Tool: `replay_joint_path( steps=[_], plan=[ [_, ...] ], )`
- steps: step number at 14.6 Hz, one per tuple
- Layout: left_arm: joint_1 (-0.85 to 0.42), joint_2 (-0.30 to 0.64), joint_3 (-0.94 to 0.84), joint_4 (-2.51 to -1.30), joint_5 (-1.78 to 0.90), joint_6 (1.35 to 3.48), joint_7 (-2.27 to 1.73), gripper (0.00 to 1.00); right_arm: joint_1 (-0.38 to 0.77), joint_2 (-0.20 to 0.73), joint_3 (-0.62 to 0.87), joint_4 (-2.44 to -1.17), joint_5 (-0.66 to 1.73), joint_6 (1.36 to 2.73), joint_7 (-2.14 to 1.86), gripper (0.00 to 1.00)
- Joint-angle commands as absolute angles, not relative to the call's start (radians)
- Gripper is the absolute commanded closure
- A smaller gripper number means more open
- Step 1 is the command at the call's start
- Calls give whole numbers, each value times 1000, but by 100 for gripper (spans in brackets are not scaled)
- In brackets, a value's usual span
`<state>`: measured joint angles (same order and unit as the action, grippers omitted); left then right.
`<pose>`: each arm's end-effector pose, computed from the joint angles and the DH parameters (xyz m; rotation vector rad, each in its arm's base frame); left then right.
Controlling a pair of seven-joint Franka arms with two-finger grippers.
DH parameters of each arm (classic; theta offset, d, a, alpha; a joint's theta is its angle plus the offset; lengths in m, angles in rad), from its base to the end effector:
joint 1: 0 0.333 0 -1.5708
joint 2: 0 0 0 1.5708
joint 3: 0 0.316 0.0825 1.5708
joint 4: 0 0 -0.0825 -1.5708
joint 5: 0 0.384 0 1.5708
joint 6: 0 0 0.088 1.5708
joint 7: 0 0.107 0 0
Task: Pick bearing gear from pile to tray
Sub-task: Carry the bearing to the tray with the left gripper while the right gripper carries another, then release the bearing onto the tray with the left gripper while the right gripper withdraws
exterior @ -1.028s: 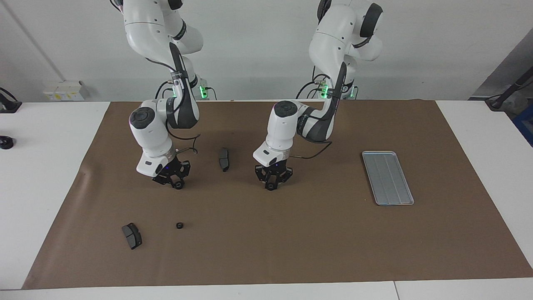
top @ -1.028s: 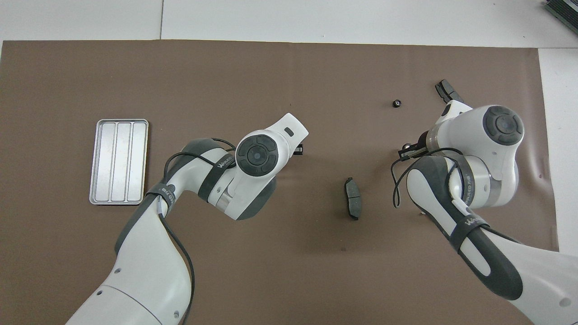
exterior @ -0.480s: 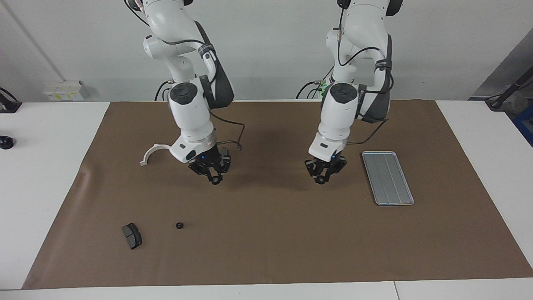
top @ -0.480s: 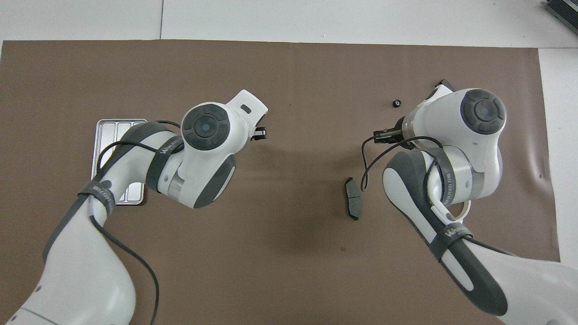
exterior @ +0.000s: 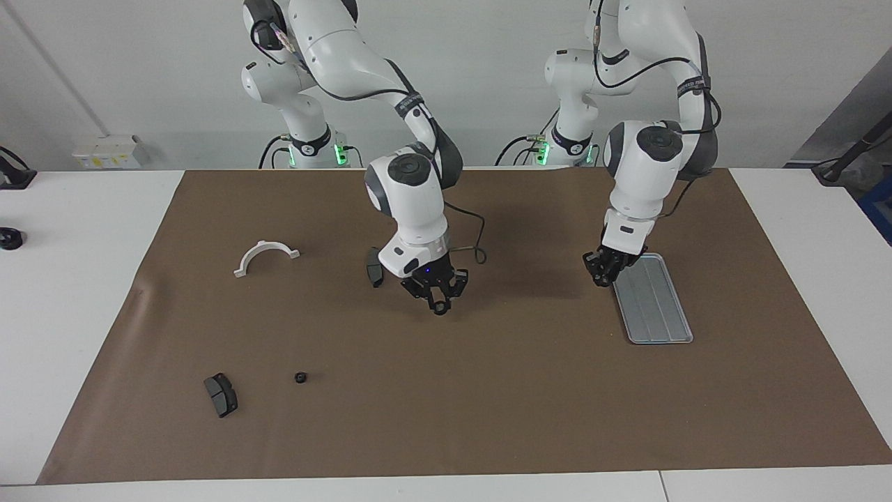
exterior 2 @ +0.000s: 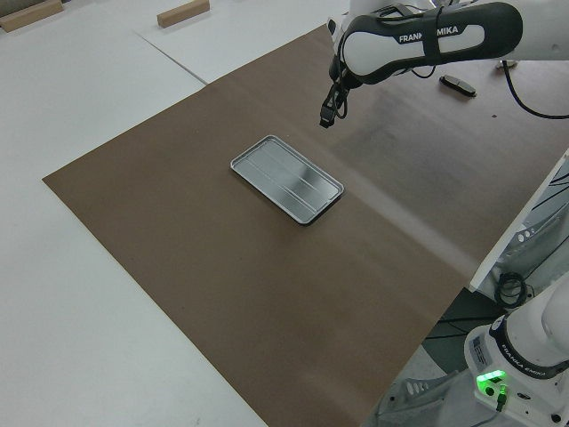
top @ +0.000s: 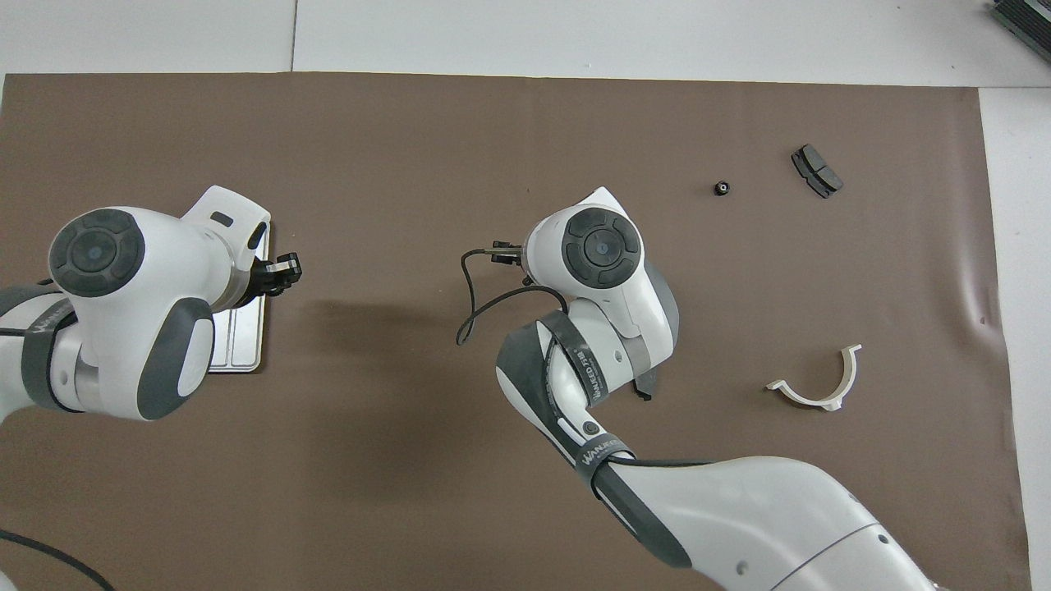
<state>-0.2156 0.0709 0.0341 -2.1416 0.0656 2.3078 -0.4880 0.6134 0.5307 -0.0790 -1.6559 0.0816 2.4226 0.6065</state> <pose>0.5505 -0.0999 0.3805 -3.0911 -0.4112 -0.1676 0.6009 0.3646 0.3268 -2.9765 0.1661 -0.2821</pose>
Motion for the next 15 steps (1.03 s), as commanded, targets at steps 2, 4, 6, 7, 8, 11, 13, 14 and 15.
replay_joint_path(
  steps=[2,4,6,7,8,11,13,14,15],
  plan=[
    [-99,18,23,-2221,63,2319,-477,100,629,563,-86,-1650,89,2434,623,84],
    [-42,5,21,-2266,63,2354,-454,100,630,561,-86,-1677,87,2431,624,58],
    [0,-6,21,-2304,63,2396,-443,100,632,557,-90,-1675,75,2427,624,0],
    [23,-12,21,-2324,63,2411,-440,100,627,549,-94,-1671,54,2421,621,0],
    [32,-20,23,-2341,63,2425,-440,100,617,532,-97,-1672,46,2405,620,0],
    [54,-29,21,-2400,61,2515,-440,100,527,442,-110,-1674,44,2317,542,0],
    [54,-23,21,-2417,61,2557,-440,100,447,420,-110,-1672,44,2292,366,0],
    [54,-15,21,-2418,61,2560,-439,100,404,420,-110,-1671,44,2292,294,0],
    [52,-11,21,-2419,61,2563,-439,100,367,423,-109,-1669,46,2292,234,0]
  ],
)
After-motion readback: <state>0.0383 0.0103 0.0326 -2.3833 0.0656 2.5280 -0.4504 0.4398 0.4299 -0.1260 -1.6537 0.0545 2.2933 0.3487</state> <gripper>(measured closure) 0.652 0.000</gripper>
